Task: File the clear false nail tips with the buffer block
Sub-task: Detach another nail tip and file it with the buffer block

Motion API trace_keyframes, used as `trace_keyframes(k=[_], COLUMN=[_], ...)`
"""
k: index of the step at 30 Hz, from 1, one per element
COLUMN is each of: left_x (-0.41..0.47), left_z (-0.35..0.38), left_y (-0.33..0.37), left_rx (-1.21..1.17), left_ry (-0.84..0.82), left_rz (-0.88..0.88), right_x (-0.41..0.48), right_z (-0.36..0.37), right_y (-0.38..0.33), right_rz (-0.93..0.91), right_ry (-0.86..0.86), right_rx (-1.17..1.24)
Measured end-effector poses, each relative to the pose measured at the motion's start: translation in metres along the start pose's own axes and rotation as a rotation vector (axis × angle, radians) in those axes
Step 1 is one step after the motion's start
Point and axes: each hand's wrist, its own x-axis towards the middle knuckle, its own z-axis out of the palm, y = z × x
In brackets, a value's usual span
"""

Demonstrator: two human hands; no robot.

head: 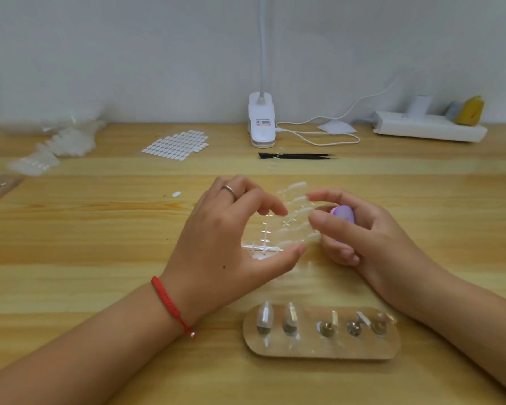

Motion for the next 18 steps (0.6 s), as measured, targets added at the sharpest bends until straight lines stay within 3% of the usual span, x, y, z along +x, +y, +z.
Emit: trace_keyframes(k=[9, 18], left_x=[-0.0004, 0.0045], left_z=[0.0022, -0.0010], left_y=[0.0049, 0.0017], left_rx=[-0.007, -0.643], left_ry=[-0.005, -0.138], left_rz=[0.120, -0.530], right_x=[-0.0046, -0.0024], right_z=[0.0060, 0.0021], right_y=[-0.0046, -0.0041], right_rz=[-0.013, 0.020], right_ry=[0.040, 0.094], right_rx=[-0.052, 0.043])
